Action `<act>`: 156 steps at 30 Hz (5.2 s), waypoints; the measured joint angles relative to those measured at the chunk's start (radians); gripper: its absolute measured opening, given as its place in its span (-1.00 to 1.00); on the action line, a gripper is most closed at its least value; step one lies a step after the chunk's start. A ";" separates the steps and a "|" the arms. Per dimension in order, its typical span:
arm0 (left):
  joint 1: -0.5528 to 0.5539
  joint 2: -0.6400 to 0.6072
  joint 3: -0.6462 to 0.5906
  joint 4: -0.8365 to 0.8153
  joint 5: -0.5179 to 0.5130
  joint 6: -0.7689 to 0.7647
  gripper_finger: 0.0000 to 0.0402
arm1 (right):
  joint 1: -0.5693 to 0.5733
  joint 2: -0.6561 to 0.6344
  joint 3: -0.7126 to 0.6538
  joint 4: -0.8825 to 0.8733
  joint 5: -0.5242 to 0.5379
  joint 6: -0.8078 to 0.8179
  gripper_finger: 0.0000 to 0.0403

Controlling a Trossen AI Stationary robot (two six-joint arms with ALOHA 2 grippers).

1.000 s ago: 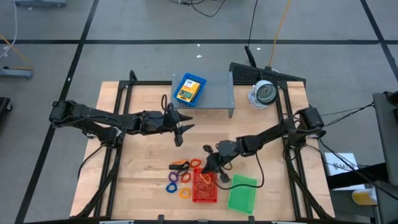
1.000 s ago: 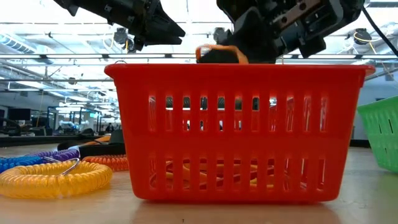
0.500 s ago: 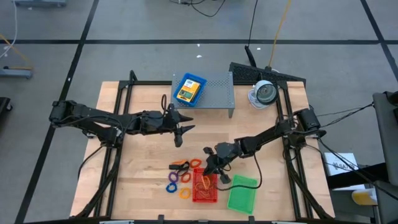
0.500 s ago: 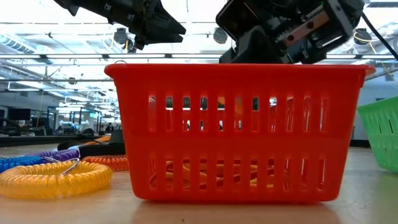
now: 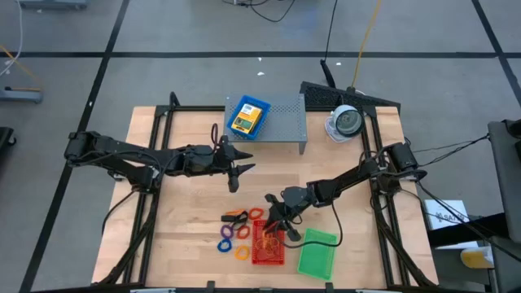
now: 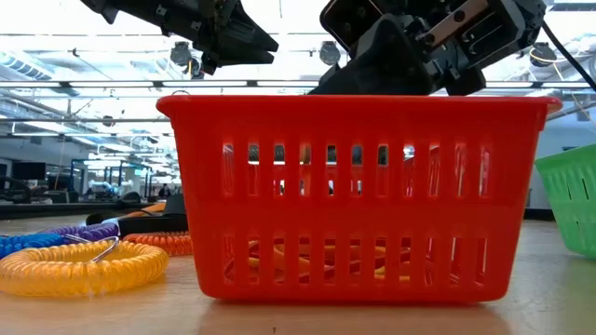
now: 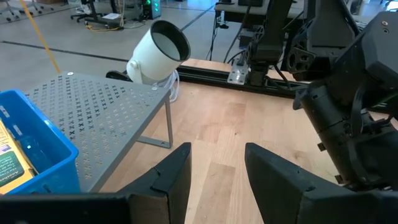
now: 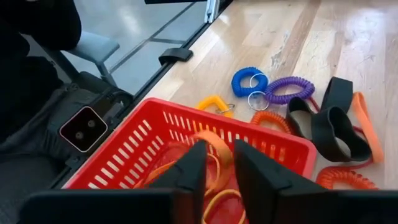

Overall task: Pick & Place Office Desk Supplies
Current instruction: Put the orange rubber band into the red bin, then put the black rubber band into the red bin

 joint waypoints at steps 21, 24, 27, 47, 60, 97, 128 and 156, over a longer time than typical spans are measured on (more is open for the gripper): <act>-0.056 -0.152 0.002 -0.086 0.361 0.079 -0.22 | 0.013 0.000 0.088 -0.172 0.008 -0.030 -0.16; -0.100 -0.199 0.000 -0.118 0.361 0.114 -0.22 | 0.015 0.000 0.185 -0.347 0.041 -0.113 -0.19; -0.139 -0.254 -0.036 -0.109 0.348 0.130 -0.22 | 0.015 0.000 0.277 -0.466 0.106 -0.179 -0.21; -0.180 -0.773 -0.402 -0.052 0.465 0.139 -0.22 | -0.024 0.017 0.751 -0.911 0.291 -0.250 -0.23; -0.180 -0.790 -0.421 -0.068 0.461 0.143 -0.22 | -0.026 0.314 1.199 -1.315 0.263 -0.326 -0.33; -0.180 -0.790 -0.421 -0.056 0.428 0.142 -0.22 | -0.055 0.479 1.130 -1.294 0.214 -0.243 -0.36; -0.180 -0.790 -0.420 -0.056 0.417 0.139 -0.22 | -0.055 0.479 0.975 -1.117 0.214 -0.185 -0.38; -0.179 -0.790 -0.420 -0.056 0.415 0.138 -0.22 | -0.055 0.449 0.977 -1.113 0.213 -0.208 -0.98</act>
